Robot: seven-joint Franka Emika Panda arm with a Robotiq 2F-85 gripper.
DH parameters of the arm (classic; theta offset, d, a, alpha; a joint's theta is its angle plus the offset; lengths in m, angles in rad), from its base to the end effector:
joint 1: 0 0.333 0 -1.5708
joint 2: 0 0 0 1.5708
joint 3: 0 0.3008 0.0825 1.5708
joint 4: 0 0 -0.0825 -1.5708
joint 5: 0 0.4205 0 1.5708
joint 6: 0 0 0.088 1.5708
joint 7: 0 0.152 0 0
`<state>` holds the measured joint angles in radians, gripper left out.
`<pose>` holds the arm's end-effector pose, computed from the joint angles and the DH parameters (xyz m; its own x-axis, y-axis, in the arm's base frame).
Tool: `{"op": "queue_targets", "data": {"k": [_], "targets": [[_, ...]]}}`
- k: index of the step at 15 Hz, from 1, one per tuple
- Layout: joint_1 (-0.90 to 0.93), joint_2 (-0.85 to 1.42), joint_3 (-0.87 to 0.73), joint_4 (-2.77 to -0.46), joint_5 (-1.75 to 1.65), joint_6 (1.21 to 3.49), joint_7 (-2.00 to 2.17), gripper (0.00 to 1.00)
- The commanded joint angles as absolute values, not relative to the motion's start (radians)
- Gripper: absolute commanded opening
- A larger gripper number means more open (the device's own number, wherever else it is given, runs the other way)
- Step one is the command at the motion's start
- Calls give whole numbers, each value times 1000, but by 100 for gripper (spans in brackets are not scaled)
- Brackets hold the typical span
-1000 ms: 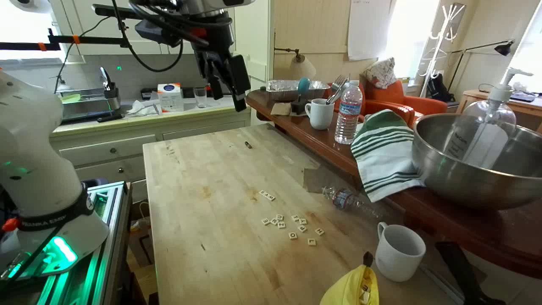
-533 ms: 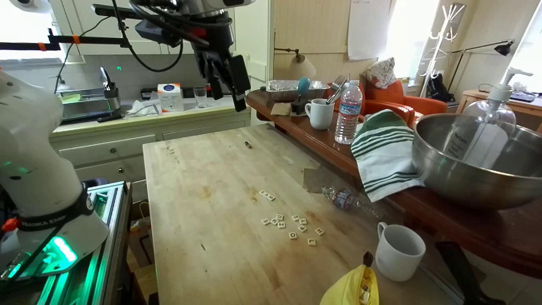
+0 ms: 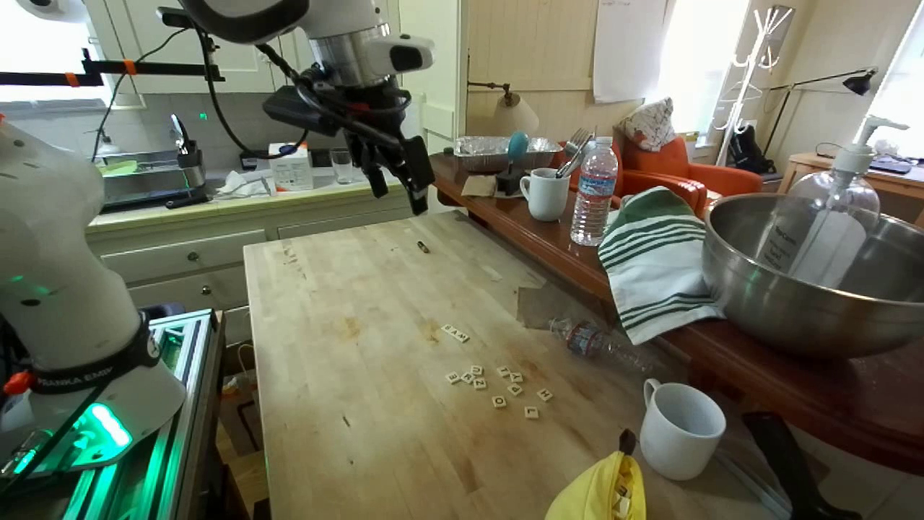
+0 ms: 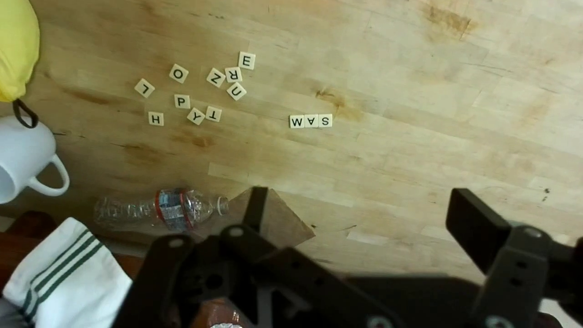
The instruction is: Rearrange the small objects on the table
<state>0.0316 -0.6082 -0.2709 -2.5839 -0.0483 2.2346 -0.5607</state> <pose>0.4293 -0.0981 0.4039 0.8965 0.3576 0.2616 0.3614 -0.9318 0.0353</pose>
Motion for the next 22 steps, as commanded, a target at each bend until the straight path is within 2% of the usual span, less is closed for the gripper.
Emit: {"op": "queue_targets", "data": {"k": [1,8,16,22], "targets": [[64,-564,-285,-2665,-3,2406,-613,100],[129,-418,-340,-2721,110,2679,-703,100],[94,-433,-303,-2720,87,2655,-674,100],[140,-281,-271,-2724,102,2729,-697,100]]}}
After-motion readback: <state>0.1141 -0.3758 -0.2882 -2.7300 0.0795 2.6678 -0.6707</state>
